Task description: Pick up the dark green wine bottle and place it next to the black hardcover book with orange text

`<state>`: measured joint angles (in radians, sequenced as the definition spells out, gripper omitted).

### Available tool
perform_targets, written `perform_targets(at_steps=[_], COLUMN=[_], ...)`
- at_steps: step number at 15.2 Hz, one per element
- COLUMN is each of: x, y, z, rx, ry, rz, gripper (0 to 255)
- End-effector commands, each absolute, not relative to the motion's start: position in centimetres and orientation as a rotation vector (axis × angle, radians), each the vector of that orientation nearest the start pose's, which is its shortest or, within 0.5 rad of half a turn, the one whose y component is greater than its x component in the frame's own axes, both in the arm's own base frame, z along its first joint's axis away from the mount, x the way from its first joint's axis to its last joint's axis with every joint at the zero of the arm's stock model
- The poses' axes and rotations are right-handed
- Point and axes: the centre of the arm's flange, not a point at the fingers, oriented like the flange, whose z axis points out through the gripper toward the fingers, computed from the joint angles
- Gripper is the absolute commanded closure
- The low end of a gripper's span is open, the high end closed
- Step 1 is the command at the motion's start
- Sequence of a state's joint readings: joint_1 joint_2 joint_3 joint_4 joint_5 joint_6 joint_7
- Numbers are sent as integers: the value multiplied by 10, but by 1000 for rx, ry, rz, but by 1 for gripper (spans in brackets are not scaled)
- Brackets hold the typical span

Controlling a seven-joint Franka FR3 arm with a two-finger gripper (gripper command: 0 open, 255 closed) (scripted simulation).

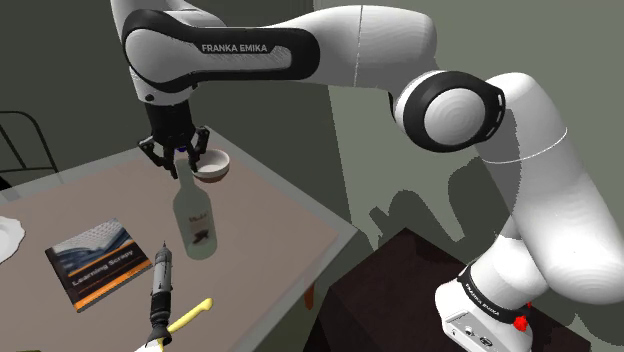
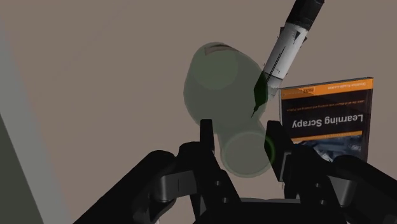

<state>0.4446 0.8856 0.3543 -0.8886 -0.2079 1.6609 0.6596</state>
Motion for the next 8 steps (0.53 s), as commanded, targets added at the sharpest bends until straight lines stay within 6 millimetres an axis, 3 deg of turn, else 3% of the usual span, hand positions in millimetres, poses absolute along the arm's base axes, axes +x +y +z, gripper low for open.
perform_targets(at_steps=[1, 8], x=[617, 617], y=[452, 452], z=[365, 358], rx=[-3132, -3132], ry=[-83, -83], rz=[157, 157], gripper=[255, 255])
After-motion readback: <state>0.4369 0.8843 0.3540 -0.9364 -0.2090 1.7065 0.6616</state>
